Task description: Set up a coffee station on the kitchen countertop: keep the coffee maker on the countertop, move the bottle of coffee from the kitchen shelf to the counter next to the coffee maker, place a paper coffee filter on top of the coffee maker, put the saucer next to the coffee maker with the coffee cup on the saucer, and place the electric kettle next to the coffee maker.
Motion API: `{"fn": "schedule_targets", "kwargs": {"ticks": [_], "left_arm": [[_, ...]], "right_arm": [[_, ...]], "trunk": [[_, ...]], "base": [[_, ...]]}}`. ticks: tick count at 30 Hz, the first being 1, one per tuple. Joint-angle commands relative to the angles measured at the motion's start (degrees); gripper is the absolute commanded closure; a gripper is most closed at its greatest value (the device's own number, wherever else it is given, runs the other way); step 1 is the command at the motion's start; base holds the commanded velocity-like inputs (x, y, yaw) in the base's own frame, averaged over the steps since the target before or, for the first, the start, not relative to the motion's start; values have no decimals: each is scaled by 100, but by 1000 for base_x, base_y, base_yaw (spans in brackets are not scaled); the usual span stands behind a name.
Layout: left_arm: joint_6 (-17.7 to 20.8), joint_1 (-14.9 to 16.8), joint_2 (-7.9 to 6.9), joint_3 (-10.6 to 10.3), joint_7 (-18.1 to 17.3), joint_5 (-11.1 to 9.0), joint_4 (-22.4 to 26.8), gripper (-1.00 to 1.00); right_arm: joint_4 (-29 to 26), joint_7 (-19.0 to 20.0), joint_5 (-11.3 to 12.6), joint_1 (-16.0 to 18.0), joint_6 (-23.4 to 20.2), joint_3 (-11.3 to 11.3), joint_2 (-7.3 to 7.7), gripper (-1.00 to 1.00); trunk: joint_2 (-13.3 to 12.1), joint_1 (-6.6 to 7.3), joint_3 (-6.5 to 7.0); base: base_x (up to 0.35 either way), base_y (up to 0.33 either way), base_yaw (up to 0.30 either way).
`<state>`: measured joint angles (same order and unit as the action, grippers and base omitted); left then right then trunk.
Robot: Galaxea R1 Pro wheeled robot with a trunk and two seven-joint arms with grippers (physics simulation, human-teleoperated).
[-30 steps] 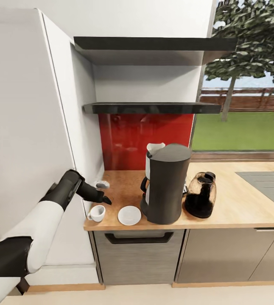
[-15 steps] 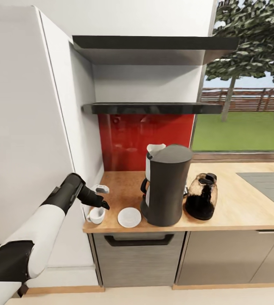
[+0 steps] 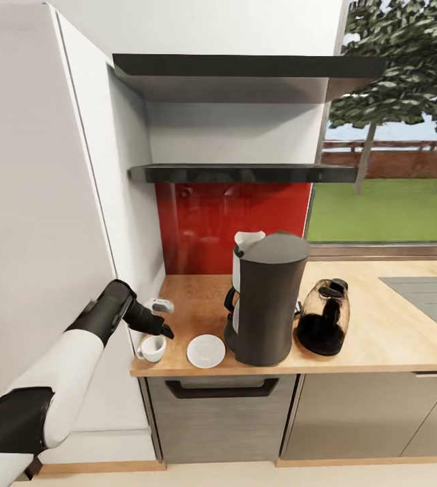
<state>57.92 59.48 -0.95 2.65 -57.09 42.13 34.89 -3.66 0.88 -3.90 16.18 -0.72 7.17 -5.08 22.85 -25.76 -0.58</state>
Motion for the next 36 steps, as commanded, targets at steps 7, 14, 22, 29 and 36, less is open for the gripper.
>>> {"fn": "schedule_targets", "kwargs": {"ticks": [7, 14, 22, 29, 36], "left_arm": [[25, -188, 7, 31, -55, 50, 42, -100], [-23, -208, 14, 36, -50, 43, 42, -100], [-270, -209, 9, 37, -47, 57, 69, -100], [-304, -202, -5, 1, -43, 58, 79, -100], [-372, -205, 12, 49, 668, 15, 75, -100]], "right_arm": [[-3, 10, -41, 0, -8, 47, -1, -100], [-3, 9, -41, 1, -8, 47, -1, -100], [4, 9, -41, 0, -8, 47, -1, -100], [5, 9, -41, 1, -8, 47, -1, -100], [5, 9, -41, 0, -8, 47, 1, -100]], "trunk": [[7, -3, -6], [7, -3, -6], [7, -3, -6], [7, -3, -6], [7, -3, -6]], "base": [[0, 0, 0], [0, 0, 0], [0, 0, 0], [0, 0, 0], [0, 0, 0]]}}
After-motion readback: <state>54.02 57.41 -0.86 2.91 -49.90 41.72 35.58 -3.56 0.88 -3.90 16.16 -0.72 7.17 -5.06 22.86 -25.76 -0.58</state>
